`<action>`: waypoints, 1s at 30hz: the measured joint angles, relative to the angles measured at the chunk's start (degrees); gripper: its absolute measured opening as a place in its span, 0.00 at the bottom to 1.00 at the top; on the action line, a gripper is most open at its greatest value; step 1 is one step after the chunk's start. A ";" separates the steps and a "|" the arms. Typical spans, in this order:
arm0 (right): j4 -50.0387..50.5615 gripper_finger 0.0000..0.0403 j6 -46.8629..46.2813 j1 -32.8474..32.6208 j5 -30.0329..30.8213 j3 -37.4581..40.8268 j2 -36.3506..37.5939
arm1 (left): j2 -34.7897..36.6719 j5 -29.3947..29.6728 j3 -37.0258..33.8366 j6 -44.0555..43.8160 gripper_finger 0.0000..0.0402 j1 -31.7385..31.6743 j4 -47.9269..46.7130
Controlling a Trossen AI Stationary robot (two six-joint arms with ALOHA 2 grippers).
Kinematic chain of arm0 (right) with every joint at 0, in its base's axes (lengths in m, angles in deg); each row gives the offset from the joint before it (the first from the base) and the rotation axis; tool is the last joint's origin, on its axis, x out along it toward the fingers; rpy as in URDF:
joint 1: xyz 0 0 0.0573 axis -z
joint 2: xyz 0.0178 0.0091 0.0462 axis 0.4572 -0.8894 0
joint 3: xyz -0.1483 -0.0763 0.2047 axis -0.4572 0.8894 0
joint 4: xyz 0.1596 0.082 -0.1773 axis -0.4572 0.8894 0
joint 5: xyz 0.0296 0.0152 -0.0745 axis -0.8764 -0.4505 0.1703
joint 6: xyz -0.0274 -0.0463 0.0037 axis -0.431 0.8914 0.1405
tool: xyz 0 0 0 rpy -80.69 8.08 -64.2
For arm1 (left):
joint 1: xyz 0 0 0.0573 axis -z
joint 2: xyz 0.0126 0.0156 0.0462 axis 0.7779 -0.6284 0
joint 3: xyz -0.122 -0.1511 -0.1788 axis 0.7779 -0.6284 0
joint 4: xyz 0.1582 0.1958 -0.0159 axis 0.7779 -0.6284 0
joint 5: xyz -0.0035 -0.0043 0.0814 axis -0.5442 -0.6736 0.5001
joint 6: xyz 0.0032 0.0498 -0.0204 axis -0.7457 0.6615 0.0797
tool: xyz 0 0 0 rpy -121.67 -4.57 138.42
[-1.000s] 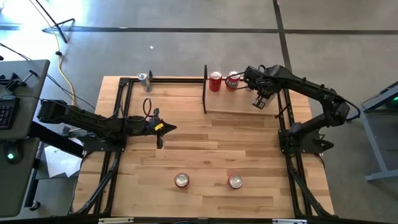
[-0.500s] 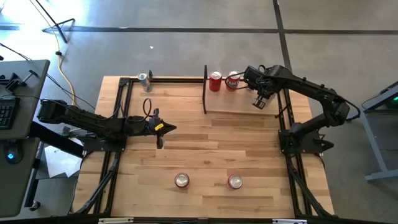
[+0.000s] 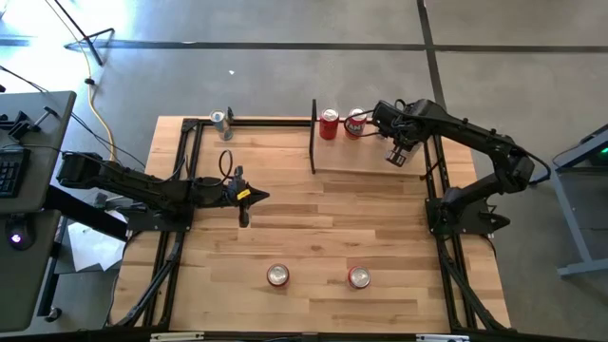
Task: Place canned beverage on shelf
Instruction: Put the white-yellow soda can on the shelf aligned with the other white-yellow soda can
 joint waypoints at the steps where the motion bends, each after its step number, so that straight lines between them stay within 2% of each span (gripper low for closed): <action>1: -0.29 0.00 0.00 0.00 -0.01 0.00 0.00 | 0.01 0.01 0.00 0.00 0.00 -0.01 -0.12; 16: -1.62 0.00 1.51 0.00 -0.58 0.00 0.00 | 0.01 0.01 0.00 -0.34 0.00 0.00 -0.45; 26: -2.47 0.00 2.04 -1.18 -3.27 0.00 1.33 | 0.01 0.01 0.00 -0.39 0.00 -0.01 -0.45; 30: -1.77 0.00 2.16 -1.59 -7.56 0.00 2.34 | 0.00 0.01 0.00 -0.37 0.00 -0.01 -0.45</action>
